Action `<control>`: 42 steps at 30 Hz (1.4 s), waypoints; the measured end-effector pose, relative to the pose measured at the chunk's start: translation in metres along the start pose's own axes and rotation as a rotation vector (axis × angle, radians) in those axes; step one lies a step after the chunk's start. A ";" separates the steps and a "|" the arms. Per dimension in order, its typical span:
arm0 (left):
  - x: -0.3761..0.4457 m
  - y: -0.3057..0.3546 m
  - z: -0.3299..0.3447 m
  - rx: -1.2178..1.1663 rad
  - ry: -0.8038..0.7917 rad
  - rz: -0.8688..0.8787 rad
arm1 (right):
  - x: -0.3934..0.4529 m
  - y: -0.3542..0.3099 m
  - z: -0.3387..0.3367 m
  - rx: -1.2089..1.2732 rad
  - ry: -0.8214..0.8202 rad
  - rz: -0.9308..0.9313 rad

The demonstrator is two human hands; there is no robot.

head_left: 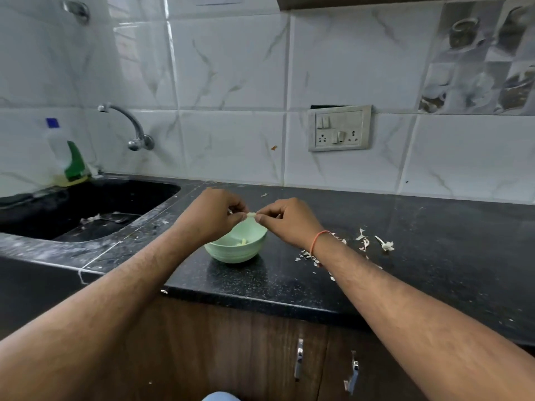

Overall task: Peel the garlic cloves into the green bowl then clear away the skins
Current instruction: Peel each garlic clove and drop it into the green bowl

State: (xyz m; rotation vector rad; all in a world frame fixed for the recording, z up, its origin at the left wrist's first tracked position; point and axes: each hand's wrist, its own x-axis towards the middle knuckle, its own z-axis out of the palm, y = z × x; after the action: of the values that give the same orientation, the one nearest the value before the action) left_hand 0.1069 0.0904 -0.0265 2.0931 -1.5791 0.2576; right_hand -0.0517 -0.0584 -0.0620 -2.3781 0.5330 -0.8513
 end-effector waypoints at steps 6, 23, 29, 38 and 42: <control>-0.007 -0.008 0.002 0.017 -0.011 -0.031 | -0.007 0.009 -0.011 -0.116 -0.043 0.007; 0.012 0.127 0.107 0.148 -0.200 0.196 | -0.104 0.136 -0.097 -0.430 -0.055 0.163; 0.032 0.118 0.156 0.046 -0.261 0.072 | -0.091 0.141 -0.088 -0.442 -0.072 0.110; 0.058 0.096 0.171 -0.212 -0.194 0.090 | -0.055 0.151 -0.076 -0.355 -0.011 0.082; 0.062 0.091 0.181 -0.307 -0.146 0.080 | -0.051 0.156 -0.075 -0.337 0.011 0.099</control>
State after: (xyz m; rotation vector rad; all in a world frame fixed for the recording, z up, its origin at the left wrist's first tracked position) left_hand 0.0144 -0.0696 -0.1299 1.8490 -1.6698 -0.1085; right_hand -0.1662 -0.1791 -0.1327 -2.6219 0.8488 -0.7813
